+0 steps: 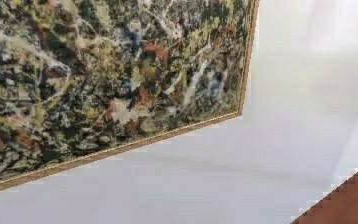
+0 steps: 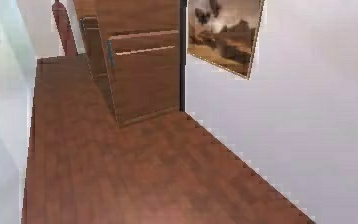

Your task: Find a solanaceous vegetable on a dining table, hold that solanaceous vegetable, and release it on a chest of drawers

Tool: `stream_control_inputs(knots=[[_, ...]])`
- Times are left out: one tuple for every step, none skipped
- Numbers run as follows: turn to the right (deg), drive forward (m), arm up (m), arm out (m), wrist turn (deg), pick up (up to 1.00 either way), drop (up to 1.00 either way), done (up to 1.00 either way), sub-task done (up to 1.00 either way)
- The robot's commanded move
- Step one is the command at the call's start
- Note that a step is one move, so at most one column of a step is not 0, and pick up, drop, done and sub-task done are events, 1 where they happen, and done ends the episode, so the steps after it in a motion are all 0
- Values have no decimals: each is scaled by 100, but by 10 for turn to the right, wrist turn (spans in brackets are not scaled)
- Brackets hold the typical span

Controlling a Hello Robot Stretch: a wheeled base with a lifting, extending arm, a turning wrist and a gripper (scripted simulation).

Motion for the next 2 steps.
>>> stream_control_inputs(knots=[[-450,0,0,0,0,0,0,0,0],[-450,0,0,0,0,0,0,0,0]])
